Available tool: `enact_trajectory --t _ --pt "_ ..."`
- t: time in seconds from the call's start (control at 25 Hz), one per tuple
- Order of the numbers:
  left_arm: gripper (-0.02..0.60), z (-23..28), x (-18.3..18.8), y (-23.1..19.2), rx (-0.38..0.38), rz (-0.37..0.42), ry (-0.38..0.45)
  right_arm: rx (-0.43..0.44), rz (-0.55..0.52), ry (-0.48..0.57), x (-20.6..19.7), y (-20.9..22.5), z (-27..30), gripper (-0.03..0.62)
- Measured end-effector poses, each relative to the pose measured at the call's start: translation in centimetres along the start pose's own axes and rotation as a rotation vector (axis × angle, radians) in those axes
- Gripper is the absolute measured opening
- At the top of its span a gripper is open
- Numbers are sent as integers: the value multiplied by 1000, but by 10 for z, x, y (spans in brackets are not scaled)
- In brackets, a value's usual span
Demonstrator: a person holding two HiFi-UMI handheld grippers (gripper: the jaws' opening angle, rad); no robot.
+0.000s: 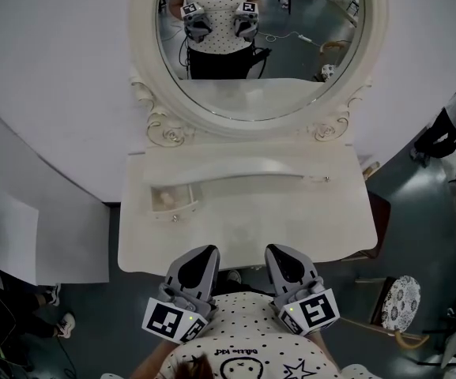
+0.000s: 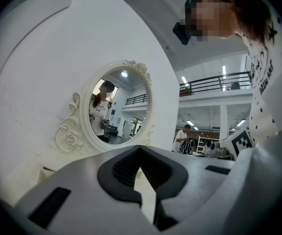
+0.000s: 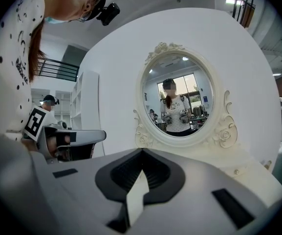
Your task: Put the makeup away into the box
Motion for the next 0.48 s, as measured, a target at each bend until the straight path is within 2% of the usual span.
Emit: enact_trajectory --t 0.48 --pt "-5 -13 -3 -3 37 -19 -2 29 15 -48 -6 -10 2 6"
Point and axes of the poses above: the fingertips, and each gripper's own axes: z forward along the fingers, y to its right, x out of its top, the point moved 4 cm from there along -z, backward along the fingers, and after that the axes turned 4 degrees about z, right-handed, at the moved point
